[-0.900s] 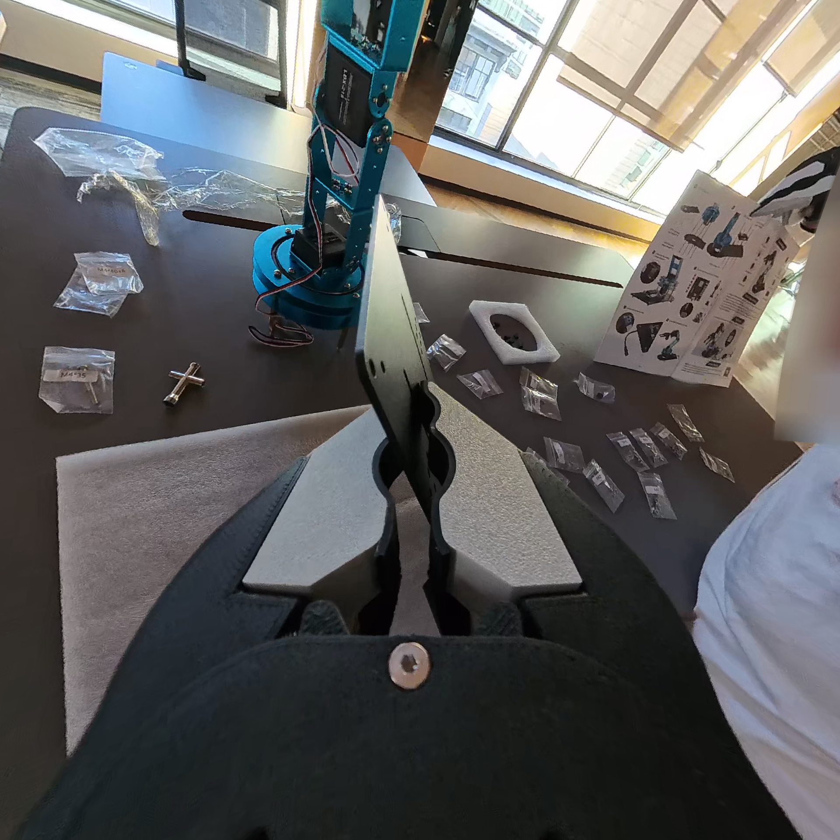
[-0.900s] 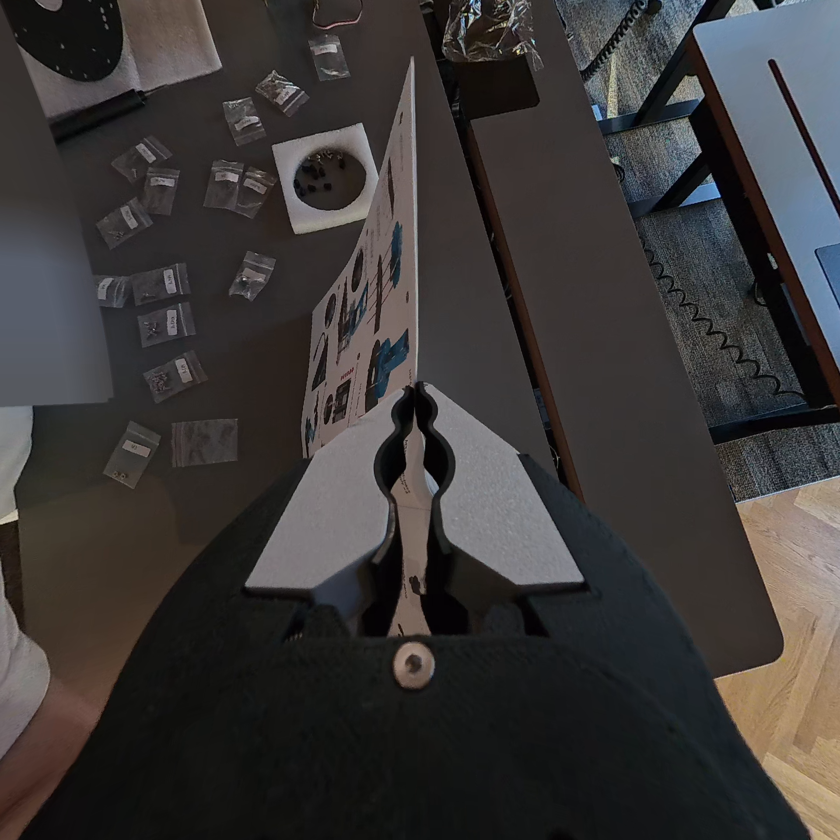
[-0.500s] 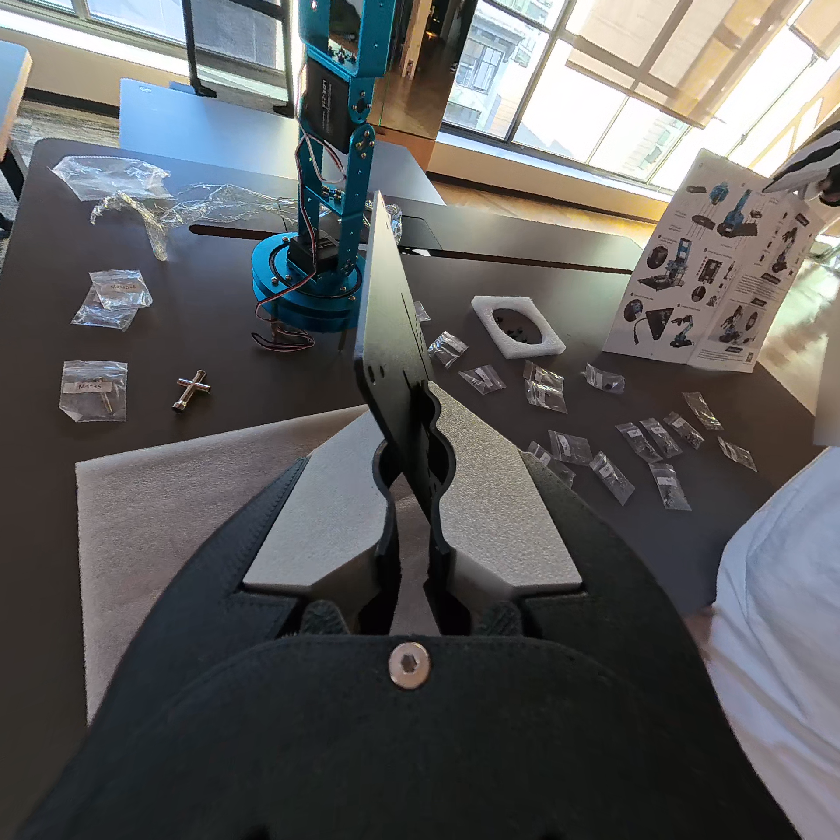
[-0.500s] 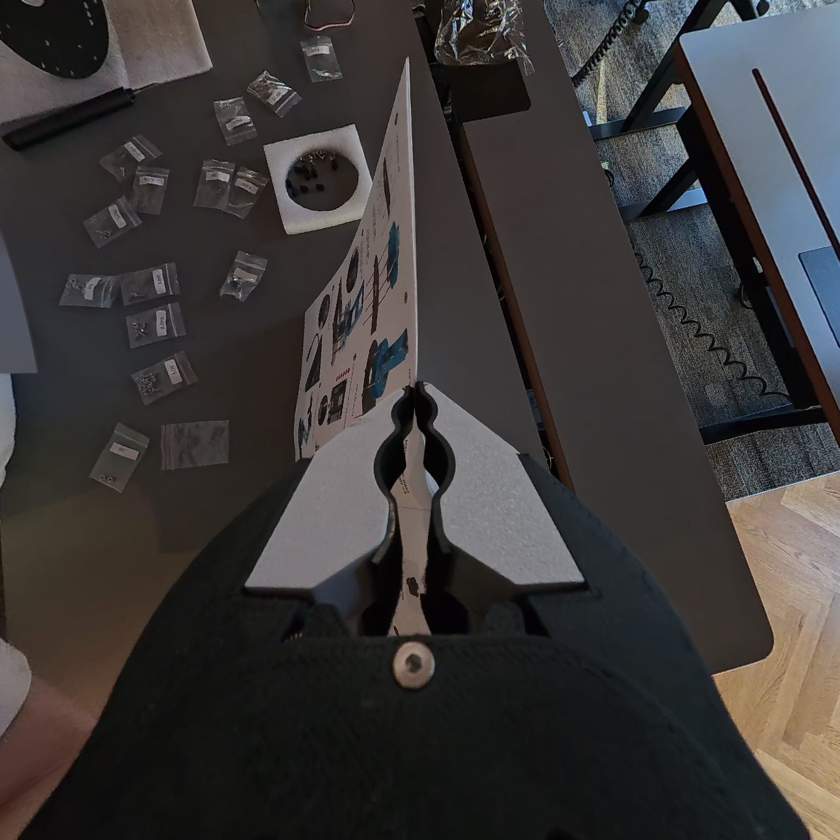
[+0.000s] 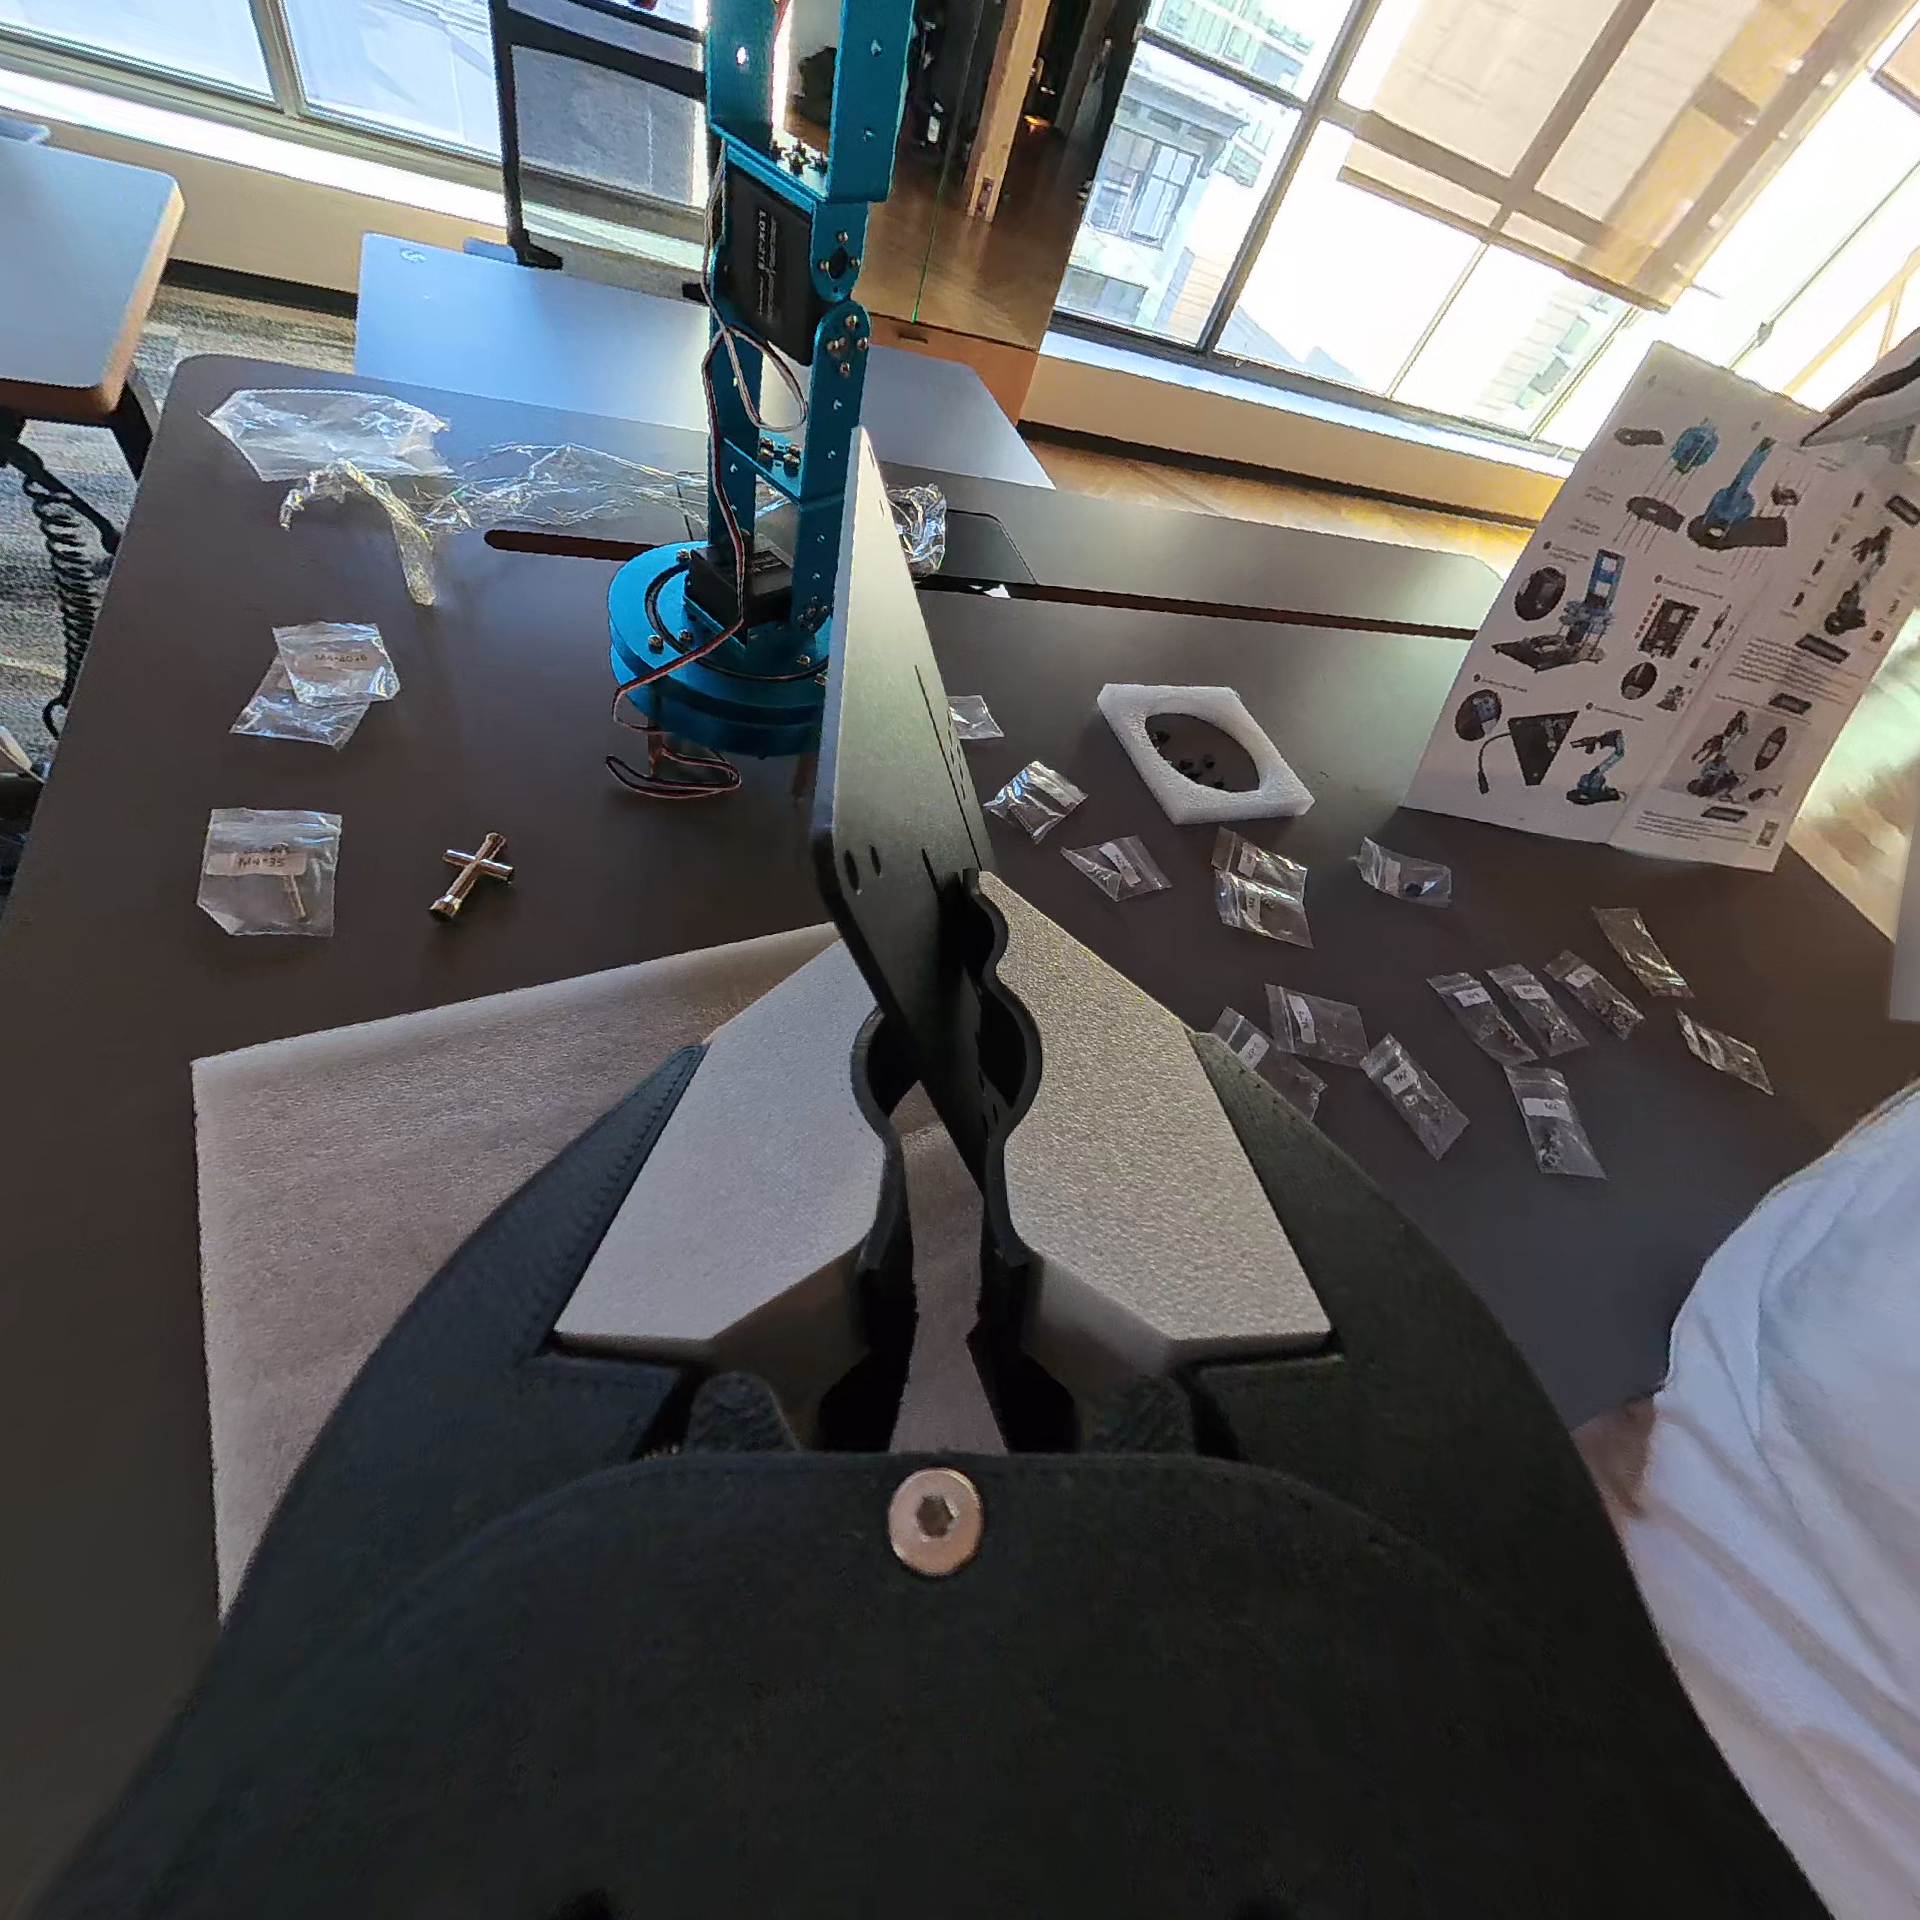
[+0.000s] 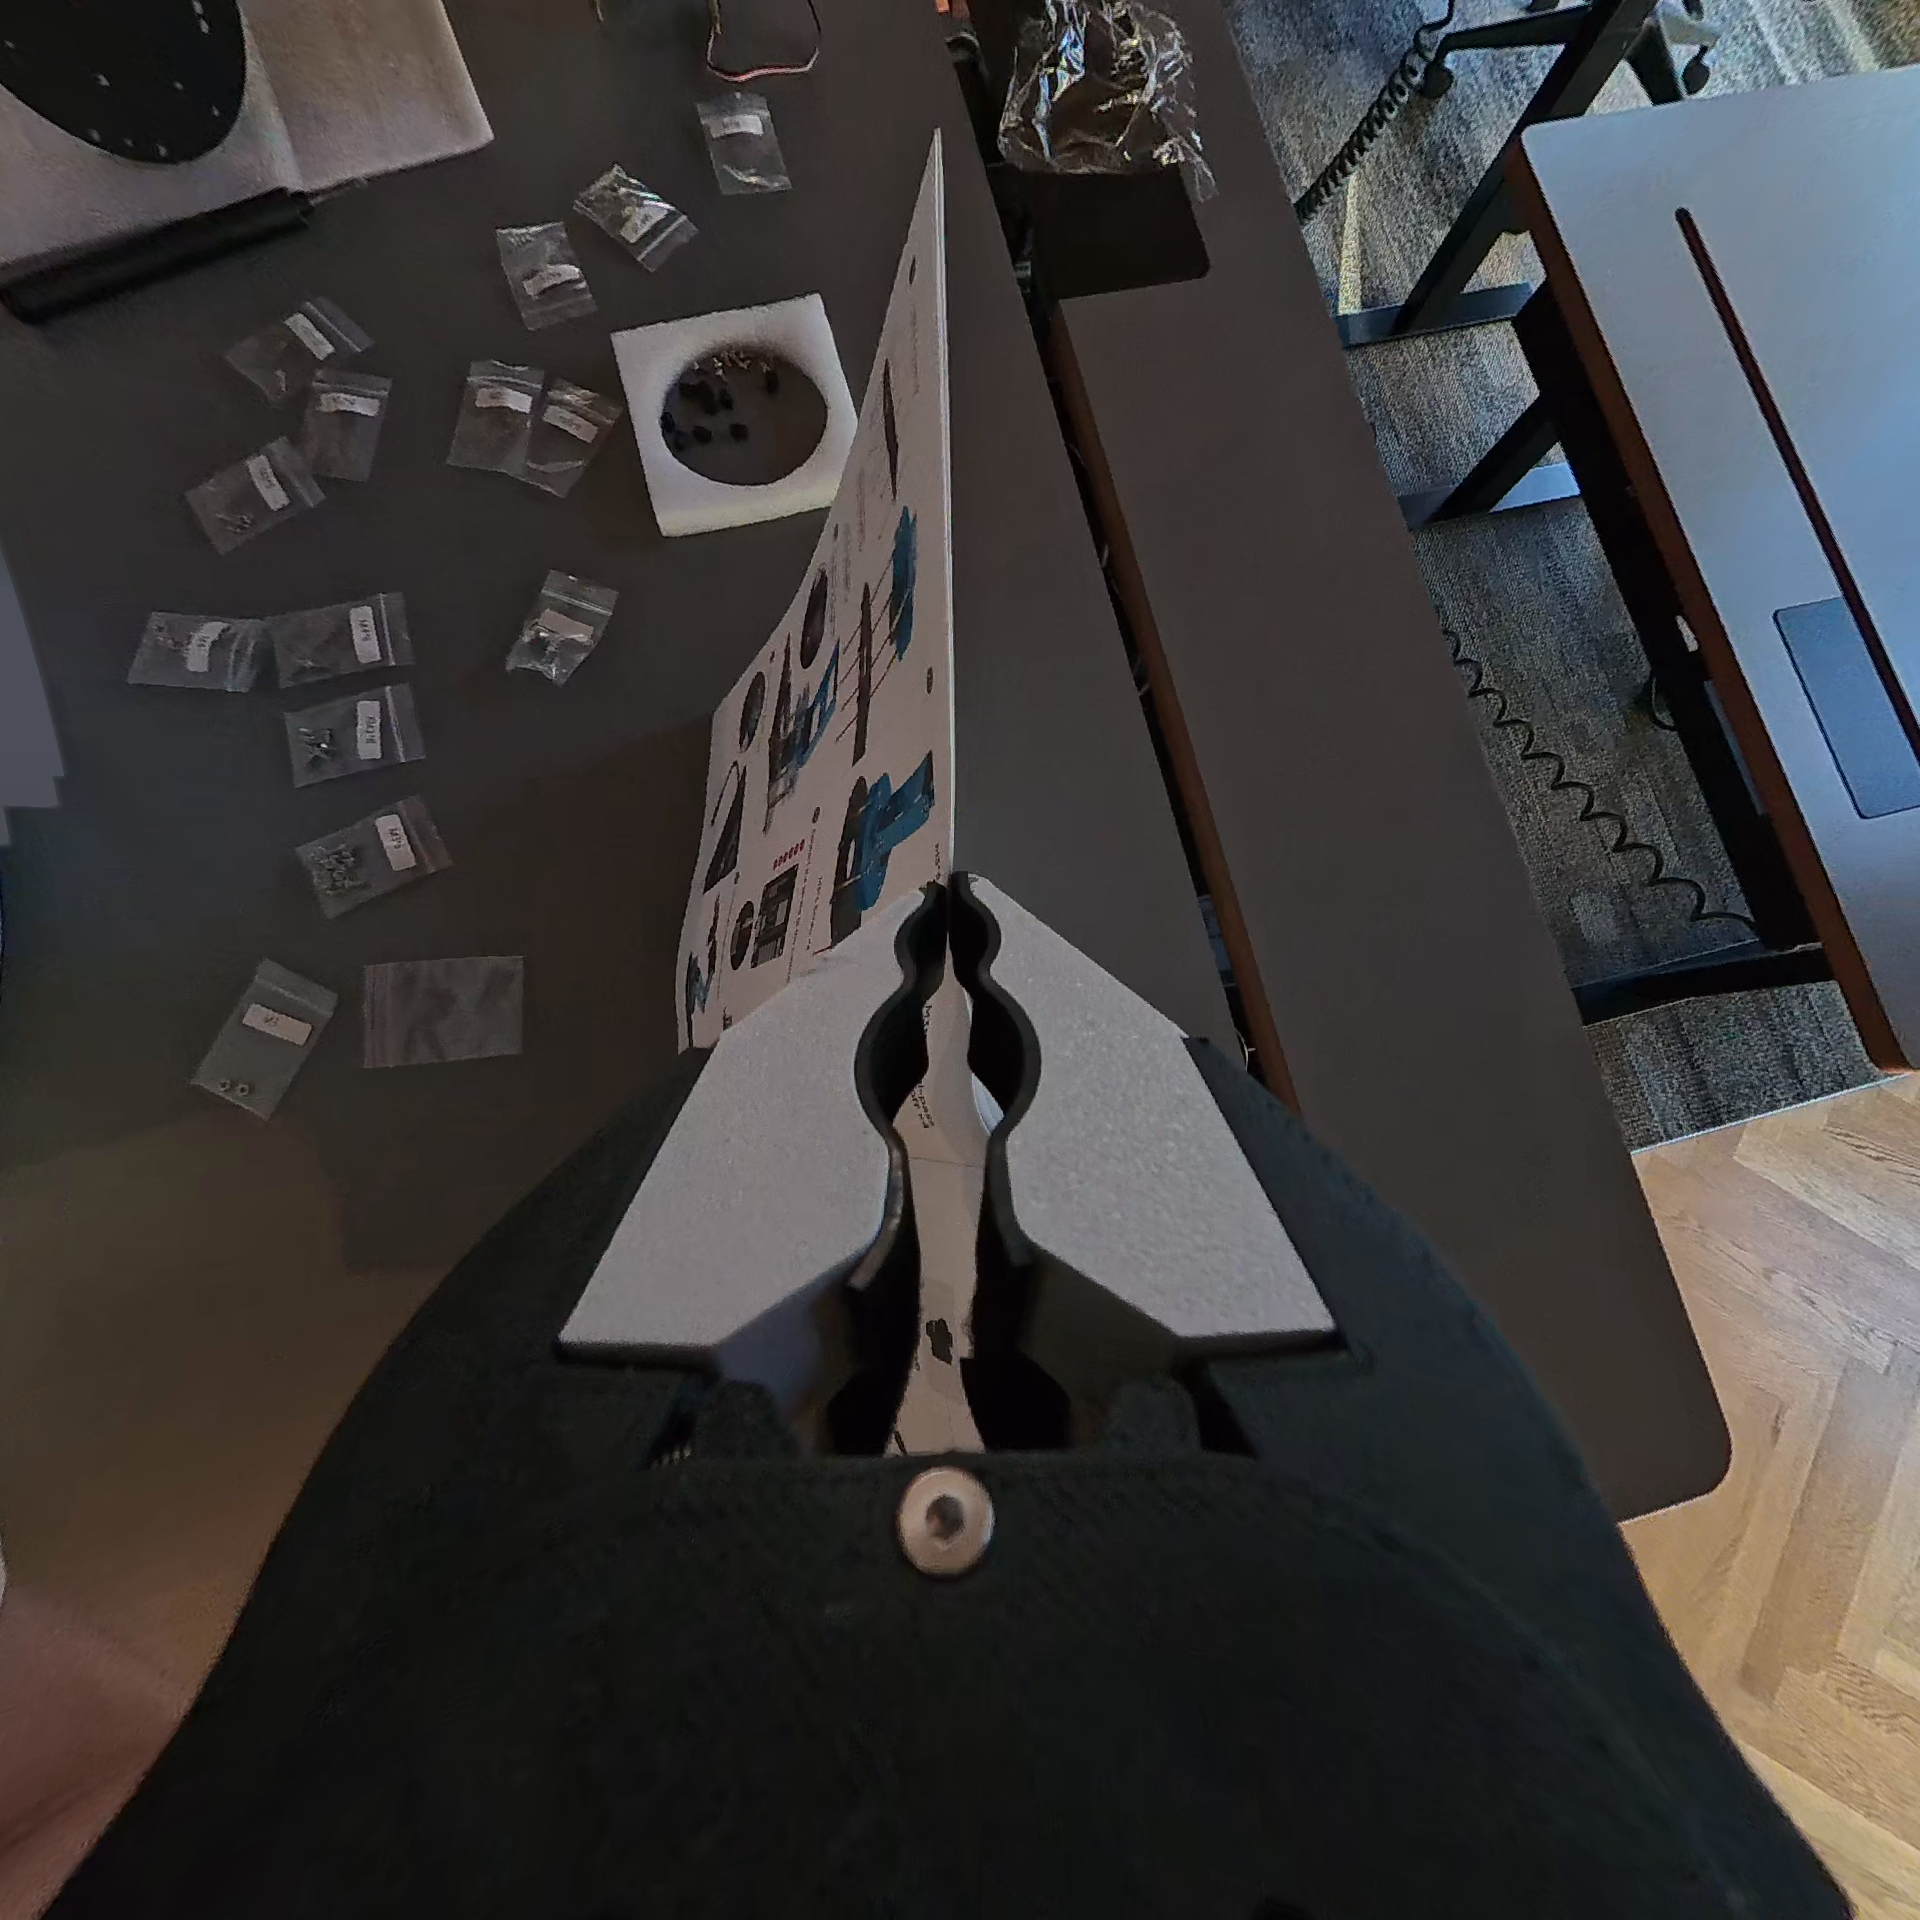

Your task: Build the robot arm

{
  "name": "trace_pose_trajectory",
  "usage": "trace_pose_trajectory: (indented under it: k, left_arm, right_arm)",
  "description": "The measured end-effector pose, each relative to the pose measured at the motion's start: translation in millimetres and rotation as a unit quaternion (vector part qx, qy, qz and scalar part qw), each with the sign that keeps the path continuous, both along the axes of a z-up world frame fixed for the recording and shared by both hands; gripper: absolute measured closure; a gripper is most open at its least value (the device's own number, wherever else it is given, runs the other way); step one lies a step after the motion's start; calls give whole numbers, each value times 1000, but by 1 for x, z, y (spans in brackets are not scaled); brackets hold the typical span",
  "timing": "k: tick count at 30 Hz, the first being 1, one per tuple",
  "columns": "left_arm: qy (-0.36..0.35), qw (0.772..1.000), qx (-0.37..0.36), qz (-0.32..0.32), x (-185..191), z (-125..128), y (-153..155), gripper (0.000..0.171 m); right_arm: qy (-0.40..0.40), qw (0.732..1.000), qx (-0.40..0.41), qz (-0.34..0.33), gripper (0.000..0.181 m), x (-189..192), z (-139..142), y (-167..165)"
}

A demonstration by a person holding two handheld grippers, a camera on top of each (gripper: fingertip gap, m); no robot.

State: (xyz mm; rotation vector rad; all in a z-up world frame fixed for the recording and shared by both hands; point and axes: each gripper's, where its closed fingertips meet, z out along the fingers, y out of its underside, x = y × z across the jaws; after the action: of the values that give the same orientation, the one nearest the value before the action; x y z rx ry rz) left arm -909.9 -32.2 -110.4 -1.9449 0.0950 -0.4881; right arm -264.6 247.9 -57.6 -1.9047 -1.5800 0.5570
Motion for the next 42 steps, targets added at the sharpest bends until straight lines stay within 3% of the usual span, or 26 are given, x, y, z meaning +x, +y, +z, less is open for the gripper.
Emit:
trace_pose_trajectory:
  k: [16,42]
  left_arm:
    - [3,1000,-9,-8,3,0,9,170]
    - [-11,999,-23,-20,0,-6,22,170]
  right_arm:
    - [-11,1000,6,-2,181,2,2,-4]
    - [-22,1000,-8,-17,181,0,-10,18]
